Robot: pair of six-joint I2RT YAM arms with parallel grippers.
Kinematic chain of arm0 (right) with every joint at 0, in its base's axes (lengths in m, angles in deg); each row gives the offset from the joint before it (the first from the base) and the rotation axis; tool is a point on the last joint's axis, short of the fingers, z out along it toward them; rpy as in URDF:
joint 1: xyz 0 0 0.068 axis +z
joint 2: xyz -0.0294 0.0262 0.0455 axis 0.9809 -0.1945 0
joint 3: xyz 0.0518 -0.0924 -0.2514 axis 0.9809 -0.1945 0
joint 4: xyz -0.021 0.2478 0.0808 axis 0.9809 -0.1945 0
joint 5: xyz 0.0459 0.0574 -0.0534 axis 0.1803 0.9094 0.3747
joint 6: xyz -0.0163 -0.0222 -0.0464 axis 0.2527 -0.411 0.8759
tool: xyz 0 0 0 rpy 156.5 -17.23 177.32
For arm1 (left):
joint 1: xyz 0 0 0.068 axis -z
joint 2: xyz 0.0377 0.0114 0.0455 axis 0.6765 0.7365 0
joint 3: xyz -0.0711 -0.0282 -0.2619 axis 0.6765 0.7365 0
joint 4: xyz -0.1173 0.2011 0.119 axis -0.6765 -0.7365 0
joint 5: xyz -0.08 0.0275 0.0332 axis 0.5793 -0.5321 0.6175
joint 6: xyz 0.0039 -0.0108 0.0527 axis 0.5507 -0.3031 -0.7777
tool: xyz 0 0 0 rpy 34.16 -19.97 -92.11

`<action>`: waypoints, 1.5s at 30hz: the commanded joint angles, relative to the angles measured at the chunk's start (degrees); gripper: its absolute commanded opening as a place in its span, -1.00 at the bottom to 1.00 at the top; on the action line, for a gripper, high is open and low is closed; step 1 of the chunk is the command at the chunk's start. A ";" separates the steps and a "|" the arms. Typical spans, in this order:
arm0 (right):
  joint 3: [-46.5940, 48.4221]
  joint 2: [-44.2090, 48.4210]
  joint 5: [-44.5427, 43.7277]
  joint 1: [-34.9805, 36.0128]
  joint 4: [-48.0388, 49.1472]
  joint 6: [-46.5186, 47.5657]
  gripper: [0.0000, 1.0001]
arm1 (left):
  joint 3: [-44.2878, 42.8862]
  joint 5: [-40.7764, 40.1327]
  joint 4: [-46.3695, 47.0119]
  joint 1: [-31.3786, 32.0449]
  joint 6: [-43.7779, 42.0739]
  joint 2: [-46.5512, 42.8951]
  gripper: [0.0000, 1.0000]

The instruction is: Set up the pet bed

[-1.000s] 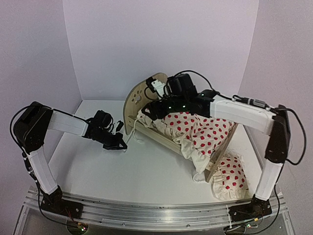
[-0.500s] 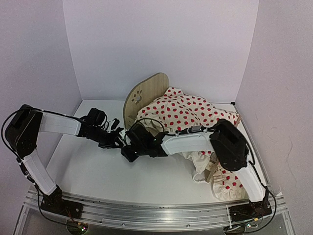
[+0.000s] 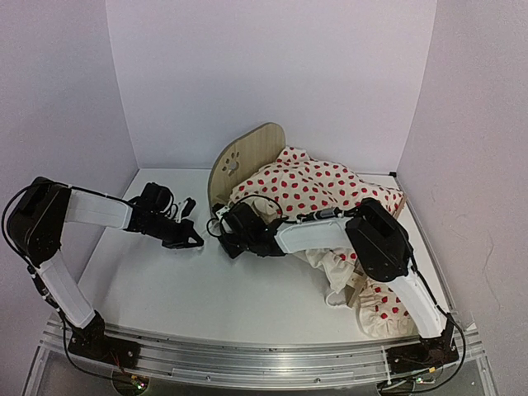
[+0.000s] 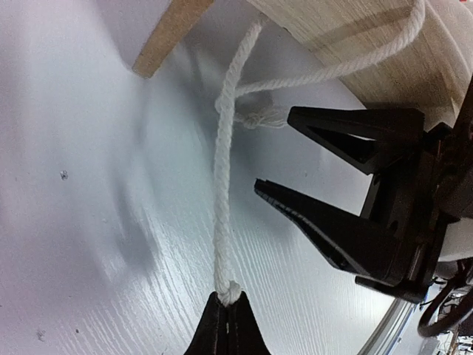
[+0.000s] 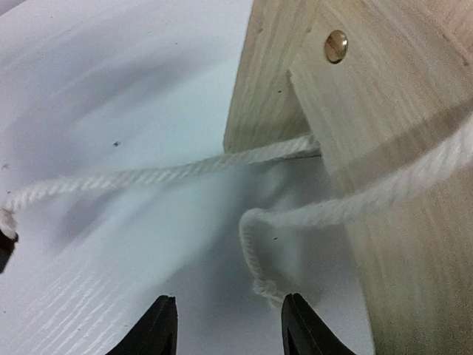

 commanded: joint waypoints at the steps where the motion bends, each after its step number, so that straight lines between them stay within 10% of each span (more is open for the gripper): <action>1: 0.82 0.20 -2.22 -1.32 2.70 4.01 0.06 | -1.01 -0.21 2.45 -1.49 -1.99 -1.07 -1.00; 11: 0.57 -3.91 -2.76 -4.28 -0.13 4.20 0.10 | -0.85 1.27 2.92 -1.61 -2.29 -0.77 -1.00; 19: -2.18 -1.31 5.13 -4.78 -5.66 3.60 -1.00 | -1.38 3.37 1.95 -1.59 -3.16 -0.56 -1.00; 27: -9.34 10.81 36.86 -2.24 -0.30 0.32 -1.00 | -0.54 7.64 0.49 1.70 -1.56 -1.07 -1.00; 34: -15.84 18.44 38.53 -2.52 7.91 -7.52 -0.99 | 0.91 8.12 -2.92 4.32 -0.28 -3.04 -1.00; 45: -25.02 26.10 34.41 -3.76 19.96 -5.90 -0.02 | 1.57 8.57 -8.65 6.34 -3.03 -11.19 -1.00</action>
